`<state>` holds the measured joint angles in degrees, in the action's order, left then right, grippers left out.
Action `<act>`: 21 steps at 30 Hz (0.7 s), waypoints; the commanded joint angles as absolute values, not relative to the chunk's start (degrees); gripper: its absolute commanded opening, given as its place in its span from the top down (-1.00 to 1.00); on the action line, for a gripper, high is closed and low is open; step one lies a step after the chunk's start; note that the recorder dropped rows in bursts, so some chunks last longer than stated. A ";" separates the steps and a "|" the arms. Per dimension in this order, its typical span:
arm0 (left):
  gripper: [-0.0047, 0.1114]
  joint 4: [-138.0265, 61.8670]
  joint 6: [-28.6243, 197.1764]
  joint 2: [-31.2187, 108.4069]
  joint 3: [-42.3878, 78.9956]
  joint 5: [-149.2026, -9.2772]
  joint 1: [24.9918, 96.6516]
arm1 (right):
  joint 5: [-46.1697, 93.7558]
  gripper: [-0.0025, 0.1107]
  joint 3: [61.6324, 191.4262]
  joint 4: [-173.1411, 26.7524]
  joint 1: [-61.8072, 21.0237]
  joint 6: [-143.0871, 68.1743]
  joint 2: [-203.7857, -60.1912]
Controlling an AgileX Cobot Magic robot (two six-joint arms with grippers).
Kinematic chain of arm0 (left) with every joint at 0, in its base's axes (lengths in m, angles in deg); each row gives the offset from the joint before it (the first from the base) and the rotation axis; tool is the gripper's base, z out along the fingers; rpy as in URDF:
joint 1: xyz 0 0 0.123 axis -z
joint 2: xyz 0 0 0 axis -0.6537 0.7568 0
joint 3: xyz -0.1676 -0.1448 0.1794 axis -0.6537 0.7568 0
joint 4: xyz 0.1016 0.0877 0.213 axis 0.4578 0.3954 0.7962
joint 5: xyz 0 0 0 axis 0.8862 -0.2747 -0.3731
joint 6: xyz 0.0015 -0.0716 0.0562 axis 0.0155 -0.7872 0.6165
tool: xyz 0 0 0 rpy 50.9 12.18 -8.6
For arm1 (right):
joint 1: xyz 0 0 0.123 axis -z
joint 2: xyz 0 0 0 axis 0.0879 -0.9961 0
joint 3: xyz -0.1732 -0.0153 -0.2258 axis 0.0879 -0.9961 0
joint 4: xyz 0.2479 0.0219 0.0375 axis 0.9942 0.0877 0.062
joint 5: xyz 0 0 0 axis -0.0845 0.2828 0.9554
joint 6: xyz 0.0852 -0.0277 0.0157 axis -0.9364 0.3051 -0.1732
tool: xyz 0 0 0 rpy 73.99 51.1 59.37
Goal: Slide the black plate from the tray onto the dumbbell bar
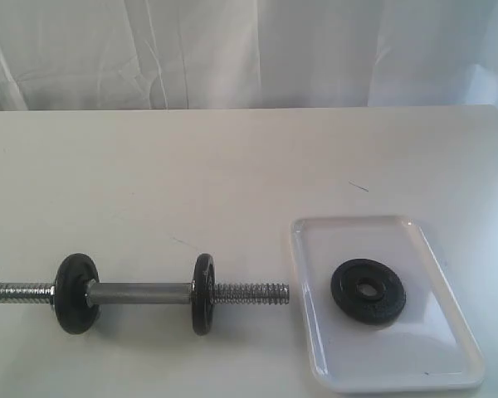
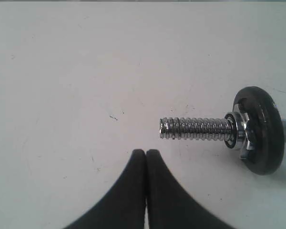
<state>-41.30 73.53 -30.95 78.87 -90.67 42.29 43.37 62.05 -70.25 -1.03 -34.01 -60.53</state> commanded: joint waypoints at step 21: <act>0.92 -41.43 78.78 -31.22 79.00 -85.34 42.15 | 43.07 0.96 61.63 -70.10 -1.23 -34.12 -60.19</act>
<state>-41.30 78.52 -30.95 78.87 -89.22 42.29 43.37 62.05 -70.25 -1.03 -34.01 -60.53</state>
